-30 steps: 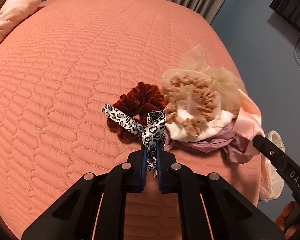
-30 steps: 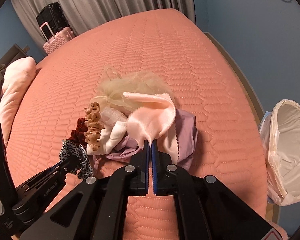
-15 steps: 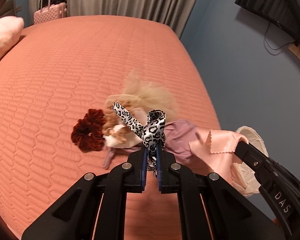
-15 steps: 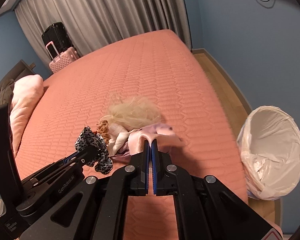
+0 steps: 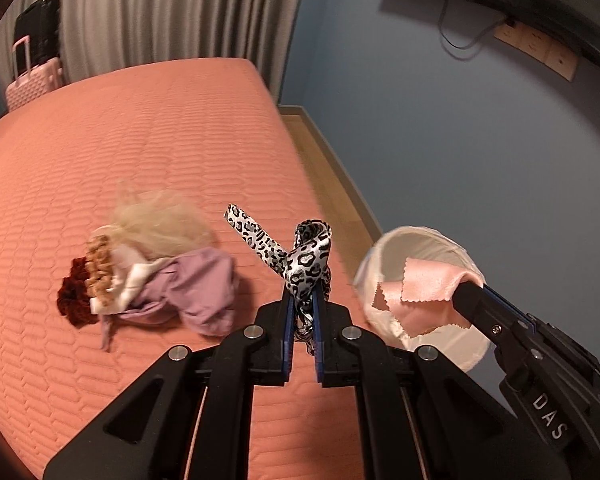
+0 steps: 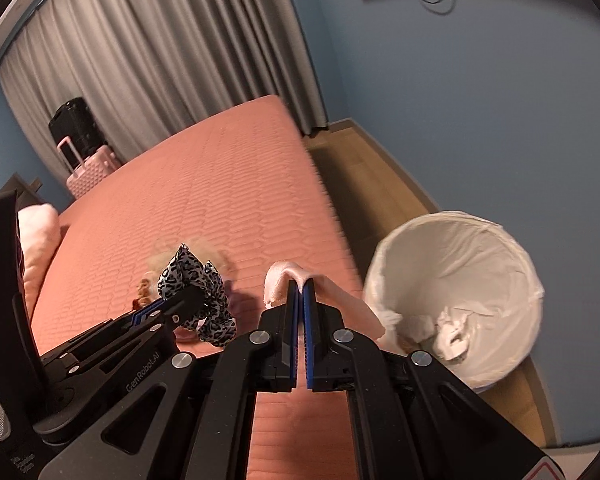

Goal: Collect trash
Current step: 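Carry the leopard scrunchie and pink cloth to the wastebasket and release both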

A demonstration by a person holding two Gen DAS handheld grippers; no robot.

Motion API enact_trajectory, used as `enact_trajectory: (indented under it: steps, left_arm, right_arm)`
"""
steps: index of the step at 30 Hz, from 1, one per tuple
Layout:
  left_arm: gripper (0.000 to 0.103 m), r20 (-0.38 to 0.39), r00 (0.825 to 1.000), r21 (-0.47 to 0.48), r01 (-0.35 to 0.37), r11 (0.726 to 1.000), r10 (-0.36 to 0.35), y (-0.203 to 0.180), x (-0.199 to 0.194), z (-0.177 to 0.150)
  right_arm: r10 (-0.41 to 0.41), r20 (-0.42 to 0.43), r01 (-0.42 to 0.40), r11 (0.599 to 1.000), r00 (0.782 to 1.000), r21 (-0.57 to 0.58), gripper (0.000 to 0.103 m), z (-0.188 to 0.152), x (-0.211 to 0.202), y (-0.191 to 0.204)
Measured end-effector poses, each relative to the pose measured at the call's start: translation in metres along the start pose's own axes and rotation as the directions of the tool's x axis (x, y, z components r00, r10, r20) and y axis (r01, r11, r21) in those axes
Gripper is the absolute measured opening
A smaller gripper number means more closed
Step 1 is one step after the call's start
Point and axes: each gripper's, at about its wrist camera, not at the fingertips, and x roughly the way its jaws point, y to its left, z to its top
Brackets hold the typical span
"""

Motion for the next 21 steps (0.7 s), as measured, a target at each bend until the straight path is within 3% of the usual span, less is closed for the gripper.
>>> enact_trajectory:
  steps: [10, 21]
  left_arm:
    - [0.008, -0.034, 0.997, 0.113, 0.072, 0.991, -0.068, -0.070, 0.019, 0.003]
    - [0.008, -0.075, 0.989, 0.202, 0.140, 0.969, -0.127, -0.124, 0.038, 0.005]
  right_arm:
    - [-0.075, 0.017, 0.073, 0.992, 0.997, 0.099, 0.002, -0.003, -0.017, -0.079]
    - [-0.125, 0.025, 0.118, 0.977, 0.992, 0.178, 0.002, -0.002, -0.022, -0.132]
